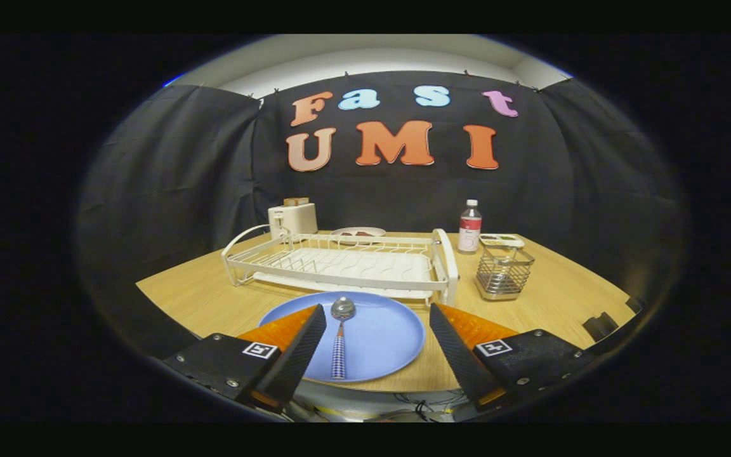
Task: Take the plate from the dish rack, then take the spoon from the basket and place it into the plate.
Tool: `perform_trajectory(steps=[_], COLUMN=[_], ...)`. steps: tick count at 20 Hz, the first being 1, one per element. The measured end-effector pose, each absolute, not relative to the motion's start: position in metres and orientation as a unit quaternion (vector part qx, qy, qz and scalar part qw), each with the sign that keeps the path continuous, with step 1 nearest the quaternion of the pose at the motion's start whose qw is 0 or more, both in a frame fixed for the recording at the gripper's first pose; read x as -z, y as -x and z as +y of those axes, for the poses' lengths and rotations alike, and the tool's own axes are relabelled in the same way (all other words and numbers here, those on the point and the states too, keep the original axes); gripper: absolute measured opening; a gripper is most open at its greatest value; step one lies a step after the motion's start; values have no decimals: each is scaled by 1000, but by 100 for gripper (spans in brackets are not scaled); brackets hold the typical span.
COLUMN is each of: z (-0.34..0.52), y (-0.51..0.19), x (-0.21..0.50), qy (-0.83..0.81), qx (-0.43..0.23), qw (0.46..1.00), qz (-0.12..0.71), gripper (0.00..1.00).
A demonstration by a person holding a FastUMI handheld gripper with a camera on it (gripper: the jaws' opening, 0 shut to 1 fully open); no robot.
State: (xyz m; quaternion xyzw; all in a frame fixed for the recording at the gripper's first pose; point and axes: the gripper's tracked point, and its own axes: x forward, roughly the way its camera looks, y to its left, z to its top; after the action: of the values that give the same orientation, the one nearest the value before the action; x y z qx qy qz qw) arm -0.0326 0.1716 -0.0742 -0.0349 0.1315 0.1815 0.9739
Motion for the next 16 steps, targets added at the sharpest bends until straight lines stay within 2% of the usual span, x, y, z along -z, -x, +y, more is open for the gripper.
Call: perform_trajectory(steps=[8, 16], z=[95, 58], y=[13, 9], x=[44, 37], qy=[21, 16], qx=[-120, -93], qw=[986, 990], qz=[115, 102], gripper=[97, 97])
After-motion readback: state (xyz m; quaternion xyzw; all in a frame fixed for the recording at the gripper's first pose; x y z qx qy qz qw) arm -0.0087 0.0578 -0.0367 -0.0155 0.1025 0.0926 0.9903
